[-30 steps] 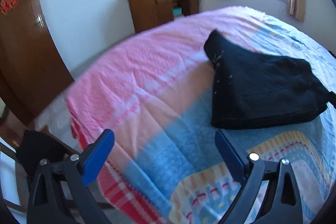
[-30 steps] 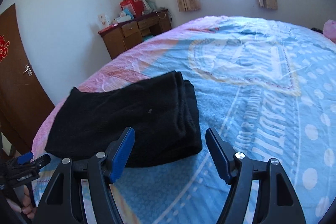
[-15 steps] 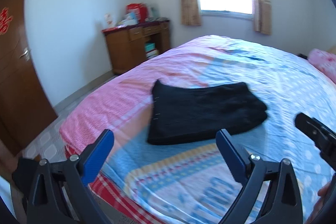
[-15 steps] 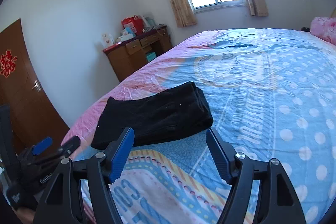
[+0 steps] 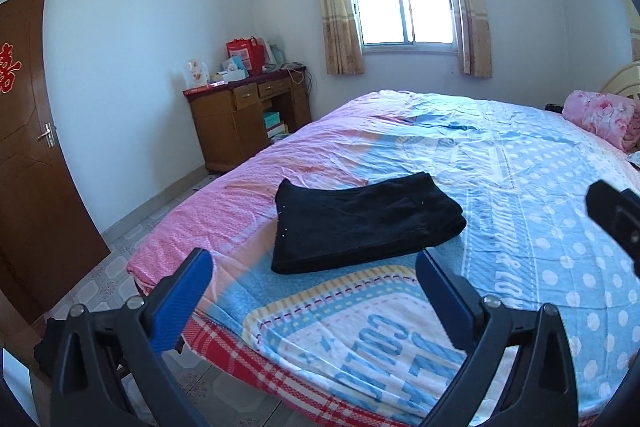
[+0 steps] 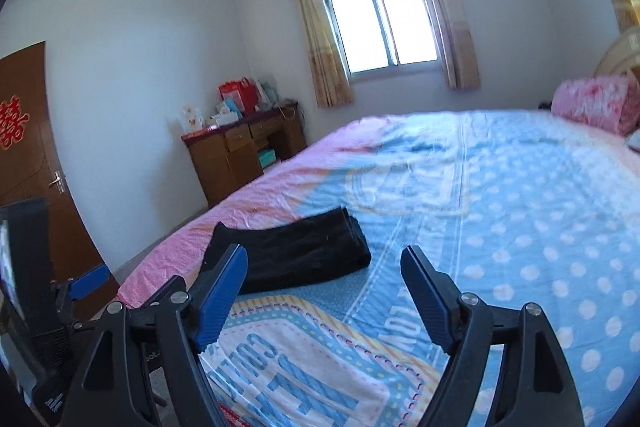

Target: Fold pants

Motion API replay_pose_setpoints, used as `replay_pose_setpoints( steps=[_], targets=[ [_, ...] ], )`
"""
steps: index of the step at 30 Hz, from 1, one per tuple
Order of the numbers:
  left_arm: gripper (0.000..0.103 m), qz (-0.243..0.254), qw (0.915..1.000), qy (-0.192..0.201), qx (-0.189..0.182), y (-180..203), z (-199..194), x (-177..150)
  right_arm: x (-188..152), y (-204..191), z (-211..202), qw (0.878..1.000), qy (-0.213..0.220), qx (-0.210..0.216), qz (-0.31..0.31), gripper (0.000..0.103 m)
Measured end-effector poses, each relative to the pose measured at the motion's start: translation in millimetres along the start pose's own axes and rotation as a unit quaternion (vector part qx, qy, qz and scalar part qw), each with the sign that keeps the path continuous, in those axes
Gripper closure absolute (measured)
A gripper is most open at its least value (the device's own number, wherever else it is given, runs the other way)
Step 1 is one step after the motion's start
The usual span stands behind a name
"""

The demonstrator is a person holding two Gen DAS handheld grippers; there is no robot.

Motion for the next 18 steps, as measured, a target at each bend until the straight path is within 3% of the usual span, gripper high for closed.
replay_pose_setpoints(
  steps=[6, 18],
  targets=[
    [0.000, -0.001, 0.9996, 0.020, 0.019, -6, -11, 10, 18, -7, -28, 0.999, 0.040, 0.001, -0.013, 0.022],
    [0.000, 0.008, 0.9996, 0.020, 0.020, -4, -13, 10, 8, 0, -24, 1.000, 0.021, -0.001, 0.008, 0.021]
  ],
)
Point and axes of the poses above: each gripper's, at about its wrist camera, not at the fingertips, and z roughly the way its jaws point, y to its right, x to its top, the point moved 10 cm from there along z, roughly the way its jaws point, and after that the axes turned 2 degrees about y, right-handed, at the moved point
